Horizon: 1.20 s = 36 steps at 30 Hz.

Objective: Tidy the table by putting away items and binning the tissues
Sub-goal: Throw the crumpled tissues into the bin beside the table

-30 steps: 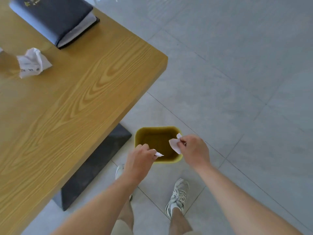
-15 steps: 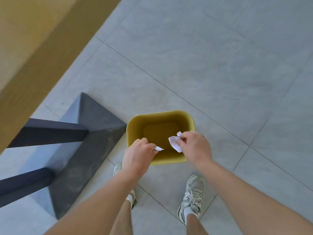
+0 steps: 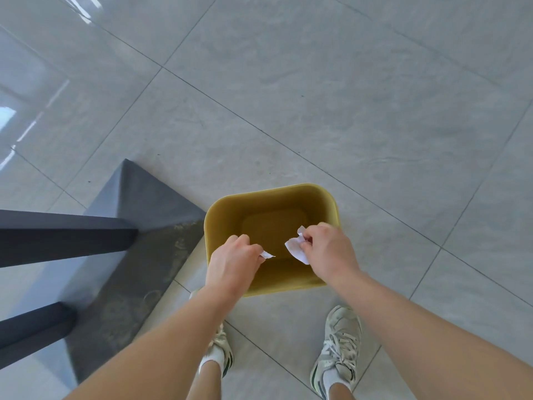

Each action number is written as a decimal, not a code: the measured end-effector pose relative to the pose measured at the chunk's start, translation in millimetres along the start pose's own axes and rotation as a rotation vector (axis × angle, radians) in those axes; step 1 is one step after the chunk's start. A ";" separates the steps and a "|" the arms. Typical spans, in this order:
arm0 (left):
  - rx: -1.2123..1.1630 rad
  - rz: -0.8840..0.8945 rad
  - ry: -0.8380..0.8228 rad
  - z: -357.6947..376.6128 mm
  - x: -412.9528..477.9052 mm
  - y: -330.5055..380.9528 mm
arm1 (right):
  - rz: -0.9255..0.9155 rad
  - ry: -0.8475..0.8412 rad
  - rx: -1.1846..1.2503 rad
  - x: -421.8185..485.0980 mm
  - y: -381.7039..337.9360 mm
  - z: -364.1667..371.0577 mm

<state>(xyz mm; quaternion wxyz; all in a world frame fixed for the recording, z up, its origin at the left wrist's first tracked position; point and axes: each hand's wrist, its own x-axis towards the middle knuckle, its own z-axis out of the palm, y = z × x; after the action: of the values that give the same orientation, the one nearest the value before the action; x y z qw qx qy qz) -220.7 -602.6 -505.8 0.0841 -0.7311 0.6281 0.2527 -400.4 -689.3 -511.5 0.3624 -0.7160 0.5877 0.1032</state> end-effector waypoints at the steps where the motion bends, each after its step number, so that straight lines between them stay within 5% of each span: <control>1: 0.006 0.001 0.006 2.1 0.5 -1.0 | -0.004 0.000 -0.012 1.8 -1.9 2.2; 20: 0.041 -0.106 0.032 -25.4 -13.7 4.3 | -0.009 0.000 -0.016 -8.9 -25.5 -26.7; 36: -0.015 -0.122 0.152 -186.2 -99.8 70.5 | -0.098 0.013 -0.129 -119.7 -84.9 -168.9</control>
<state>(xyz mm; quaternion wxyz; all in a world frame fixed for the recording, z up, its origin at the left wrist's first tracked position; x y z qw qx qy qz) -247.6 -611.0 -285.0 0.0458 -0.7856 0.5852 0.1956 -404.1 -701.7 -288.1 0.3162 -0.7664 0.5465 0.1184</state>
